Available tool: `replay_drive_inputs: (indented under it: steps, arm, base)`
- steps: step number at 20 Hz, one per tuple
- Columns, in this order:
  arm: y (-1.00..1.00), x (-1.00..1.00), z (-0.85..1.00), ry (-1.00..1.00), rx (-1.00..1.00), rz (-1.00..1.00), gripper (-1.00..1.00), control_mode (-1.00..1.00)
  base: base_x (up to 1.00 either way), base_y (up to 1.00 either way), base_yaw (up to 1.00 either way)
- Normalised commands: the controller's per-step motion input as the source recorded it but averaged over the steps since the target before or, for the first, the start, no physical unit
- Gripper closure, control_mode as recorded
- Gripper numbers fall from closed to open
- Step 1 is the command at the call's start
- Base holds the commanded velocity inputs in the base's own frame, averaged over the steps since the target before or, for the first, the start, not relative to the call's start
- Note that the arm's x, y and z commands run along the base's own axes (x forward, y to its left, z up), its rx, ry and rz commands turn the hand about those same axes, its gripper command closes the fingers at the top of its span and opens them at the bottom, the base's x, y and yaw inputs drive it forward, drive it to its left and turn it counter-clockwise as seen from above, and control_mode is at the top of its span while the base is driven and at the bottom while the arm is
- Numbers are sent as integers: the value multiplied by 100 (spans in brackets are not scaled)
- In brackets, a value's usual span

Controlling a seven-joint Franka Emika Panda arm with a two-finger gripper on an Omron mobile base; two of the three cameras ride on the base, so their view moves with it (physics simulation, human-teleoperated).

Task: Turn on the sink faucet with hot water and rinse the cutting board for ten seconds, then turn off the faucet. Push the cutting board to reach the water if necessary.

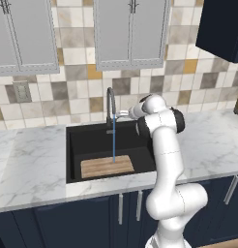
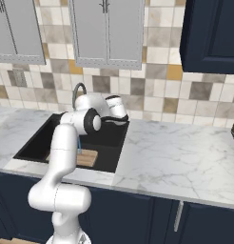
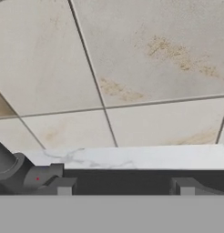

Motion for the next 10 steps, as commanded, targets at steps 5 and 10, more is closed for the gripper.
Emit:
replay_drive_inputs:
  steps: [5, 10]
  arm:
    - [61, 0, -11, 0, 0, 0, -100, -100]
    - [73, 0, -13, 1, -2, 1, -100, -100]
  base:
    - [0, 0, 0]
    - [0, 0, 0]
